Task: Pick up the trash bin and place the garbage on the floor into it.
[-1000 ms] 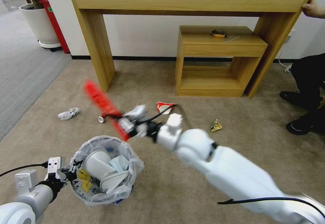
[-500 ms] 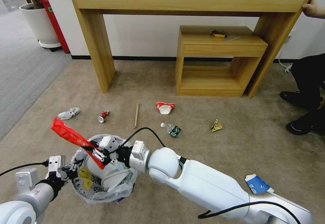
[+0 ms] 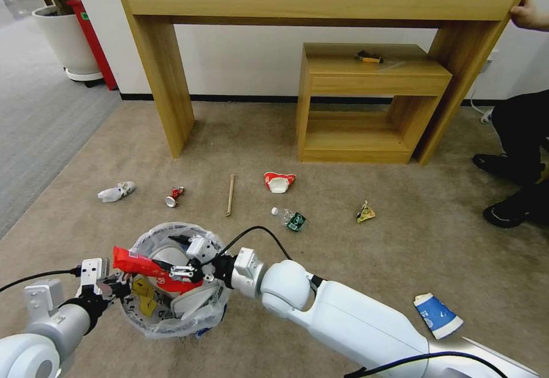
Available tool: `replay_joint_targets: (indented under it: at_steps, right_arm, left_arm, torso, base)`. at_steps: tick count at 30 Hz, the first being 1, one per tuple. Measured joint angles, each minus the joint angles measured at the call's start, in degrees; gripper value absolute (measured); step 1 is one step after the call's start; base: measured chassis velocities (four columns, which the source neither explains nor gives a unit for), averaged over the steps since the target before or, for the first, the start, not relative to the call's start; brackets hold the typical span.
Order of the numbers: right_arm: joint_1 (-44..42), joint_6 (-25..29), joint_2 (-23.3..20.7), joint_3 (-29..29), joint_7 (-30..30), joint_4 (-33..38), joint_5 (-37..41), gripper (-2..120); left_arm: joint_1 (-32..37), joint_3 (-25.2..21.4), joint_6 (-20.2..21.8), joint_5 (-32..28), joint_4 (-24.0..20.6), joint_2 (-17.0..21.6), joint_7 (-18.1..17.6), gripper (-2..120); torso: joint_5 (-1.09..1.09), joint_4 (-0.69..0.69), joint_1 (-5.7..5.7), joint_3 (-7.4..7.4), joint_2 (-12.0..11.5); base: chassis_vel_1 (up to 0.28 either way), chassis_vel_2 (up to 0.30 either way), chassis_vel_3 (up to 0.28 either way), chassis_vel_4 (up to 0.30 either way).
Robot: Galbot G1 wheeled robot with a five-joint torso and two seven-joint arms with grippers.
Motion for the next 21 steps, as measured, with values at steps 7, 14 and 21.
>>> replay_joint_targets:
  at_steps: [7,14,21]
  right_arm:
    - [-4.28,-4.51,-5.62,8.79,7.35,7.19,2.24,100]
    - [-18.65,-6.41,-14.52,25.97,9.8,5.68,-0.91,100]
    - [-33.78,-1.11,-17.04,41.56,6.01,3.77,-2.85,100]
  left_arm:
    - [0.29,-2.27,0.0,0.21,2.82,-0.61,-0.24,0]
    - [1.34,-2.83,0.0,0.26,2.55,-1.03,0.91,0]
    - [2.33,-2.98,0.0,0.53,1.73,-1.58,1.76,0]
  torso:
    - [0.01,0.0,0.0,0.0,0.0]
    - [0.02,-0.03,0.0,-0.01,0.0]
    - [0.02,-0.02,0.0,-0.01,0.0]
  base:
    - [0.0,0.0,0.0,0.0]
    - [0.0,0.0,0.0,0.0]
    - [0.0,0.0,0.0,0.0]
